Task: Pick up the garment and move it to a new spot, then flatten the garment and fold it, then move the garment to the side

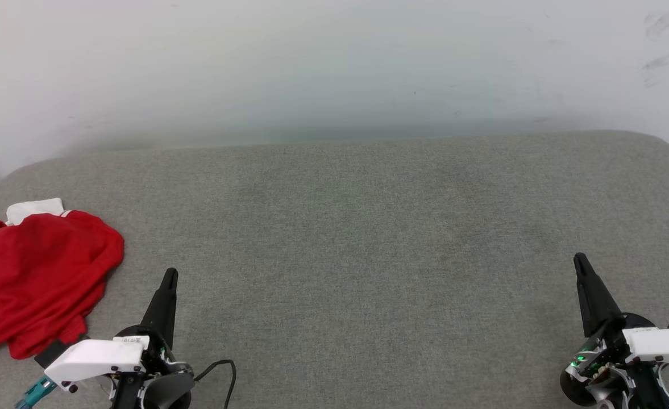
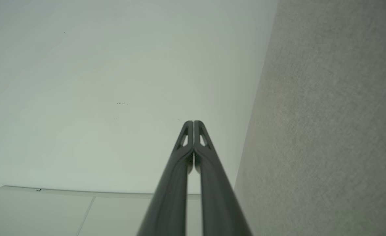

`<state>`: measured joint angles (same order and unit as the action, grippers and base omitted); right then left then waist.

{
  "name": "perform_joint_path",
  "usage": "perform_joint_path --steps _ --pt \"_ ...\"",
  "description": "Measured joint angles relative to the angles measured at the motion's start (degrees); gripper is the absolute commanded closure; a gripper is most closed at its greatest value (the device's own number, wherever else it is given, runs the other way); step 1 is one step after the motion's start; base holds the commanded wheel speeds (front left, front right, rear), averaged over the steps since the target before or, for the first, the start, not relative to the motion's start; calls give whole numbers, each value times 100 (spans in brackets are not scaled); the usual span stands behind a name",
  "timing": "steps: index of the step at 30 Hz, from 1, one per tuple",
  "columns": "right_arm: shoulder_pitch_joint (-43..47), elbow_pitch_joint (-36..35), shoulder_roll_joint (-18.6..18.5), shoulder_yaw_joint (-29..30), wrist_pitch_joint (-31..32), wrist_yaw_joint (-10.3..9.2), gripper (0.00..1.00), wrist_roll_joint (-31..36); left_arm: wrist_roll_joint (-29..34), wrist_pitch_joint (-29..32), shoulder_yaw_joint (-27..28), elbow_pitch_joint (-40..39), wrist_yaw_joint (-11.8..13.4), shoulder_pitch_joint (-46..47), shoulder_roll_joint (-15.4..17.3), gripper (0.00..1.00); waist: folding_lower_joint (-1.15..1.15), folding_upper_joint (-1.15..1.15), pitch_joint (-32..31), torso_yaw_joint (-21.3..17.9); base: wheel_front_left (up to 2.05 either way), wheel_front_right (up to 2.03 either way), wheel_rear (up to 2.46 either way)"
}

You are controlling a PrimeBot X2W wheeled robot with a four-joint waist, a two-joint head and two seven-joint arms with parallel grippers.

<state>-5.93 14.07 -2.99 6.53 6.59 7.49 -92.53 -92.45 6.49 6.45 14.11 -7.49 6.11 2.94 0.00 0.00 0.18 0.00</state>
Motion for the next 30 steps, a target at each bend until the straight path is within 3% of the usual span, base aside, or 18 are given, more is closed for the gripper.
perform_joint_path --steps 21,22,23,24,25,26,30 --pt "0 0 0 0 0 1 100 0 0 0 1 0 0 0 0 100 0 0 0 0 0 0 0" --pt "0 0 0 0 0 1 0 0 0 0 2 0 0 0 0 0 0 0 0 0 0 0 0" --pt "19 30 0 -2 0 1 0 -1 0 -3 -7 30 0 -14 -3 0 0 0 0 0 0 0 0" --pt "57 82 1 -5 0 0 100 -1 0 -9 -15 79 1 -49 -10 100 0 0 0 0 0 0 0" --pt "109 140 2 -5 -1 -1 100 -2 0 -10 -23 127 1 -107 -15 100 0 0 0 0 0 0 0" --pt "161 190 3 -8 -1 -1 0 -2 0 -10 -30 181 1 -161 -20 0 0 0 0 0 0 0 0" --pt "267 241 5 -29 -93 -2 0 4 20 -101 -48 170 1 -264 -27 0 0 0 2 -1 0 0 0"
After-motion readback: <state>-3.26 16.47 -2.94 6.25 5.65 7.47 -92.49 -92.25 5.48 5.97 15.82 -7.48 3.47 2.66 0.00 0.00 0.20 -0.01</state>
